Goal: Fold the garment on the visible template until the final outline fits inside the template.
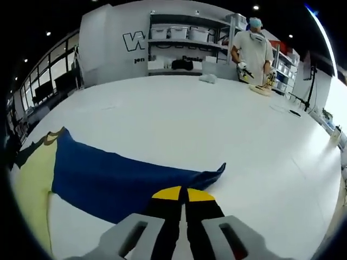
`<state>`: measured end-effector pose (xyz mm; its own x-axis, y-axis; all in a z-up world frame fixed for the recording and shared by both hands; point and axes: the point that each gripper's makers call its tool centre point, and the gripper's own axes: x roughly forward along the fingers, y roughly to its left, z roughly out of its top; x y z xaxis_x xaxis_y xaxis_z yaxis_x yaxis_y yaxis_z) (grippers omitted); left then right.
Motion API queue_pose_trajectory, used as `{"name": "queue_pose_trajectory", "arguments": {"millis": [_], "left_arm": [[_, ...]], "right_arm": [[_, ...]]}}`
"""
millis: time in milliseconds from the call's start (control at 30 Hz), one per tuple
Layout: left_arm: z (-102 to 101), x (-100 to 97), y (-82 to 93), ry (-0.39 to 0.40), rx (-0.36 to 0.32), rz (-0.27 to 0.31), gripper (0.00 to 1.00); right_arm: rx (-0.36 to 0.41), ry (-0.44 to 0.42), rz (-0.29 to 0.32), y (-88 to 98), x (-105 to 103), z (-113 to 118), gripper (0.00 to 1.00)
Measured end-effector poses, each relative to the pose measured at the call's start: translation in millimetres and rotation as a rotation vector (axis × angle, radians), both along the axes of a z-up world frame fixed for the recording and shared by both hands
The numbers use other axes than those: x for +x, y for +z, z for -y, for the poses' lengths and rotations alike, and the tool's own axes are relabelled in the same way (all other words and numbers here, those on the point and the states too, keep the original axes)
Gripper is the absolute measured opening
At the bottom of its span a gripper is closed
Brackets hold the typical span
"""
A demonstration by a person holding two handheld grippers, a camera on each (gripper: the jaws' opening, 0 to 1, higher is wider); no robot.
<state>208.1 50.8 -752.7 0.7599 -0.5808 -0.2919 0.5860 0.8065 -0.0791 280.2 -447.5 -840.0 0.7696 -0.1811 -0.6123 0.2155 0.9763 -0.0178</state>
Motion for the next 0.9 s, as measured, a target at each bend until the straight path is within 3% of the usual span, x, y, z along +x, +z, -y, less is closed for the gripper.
{"name": "queue_pose_trajectory", "arguments": {"millis": [100,233,367,467,567,667,900], "left_arm": [[0.6,-2.9,0.2,-0.005,0.002,-0.008,0.99],[1.1,-12.3,6.0,-0.022,0.013,-0.016,0.99],[0.9,-19.4,12.4,-0.024,0.010,-0.006,0.98],[0.3,-20.5,8.5,-0.024,0.011,-0.004,0.97],[-1.0,-18.9,-2.4,-0.016,0.003,-0.039,0.97],[1.1,-17.7,-0.5,-0.022,0.003,-0.032,0.96],[-1.4,-17.3,-3.3,-0.020,0.011,-0.037,0.95]], "right_arm": [[0.008,-0.011,0.013,4.2,-1.5,1.2,0.00],[0.088,-0.047,-0.005,-2.6,-4.1,0.6,0.00],[0.184,-0.121,0.035,-1.5,-2.1,1.0,0.06],[0.172,-0.105,0.034,-0.5,3.0,-2.0,0.07],[0.170,-0.099,0.032,-1.6,8.6,-5.3,0.08],[0.183,-0.101,0.033,-2.6,11.9,-8.7,0.10],[0.157,-0.102,0.014,-7.5,14.6,-6.7,0.02]]}}
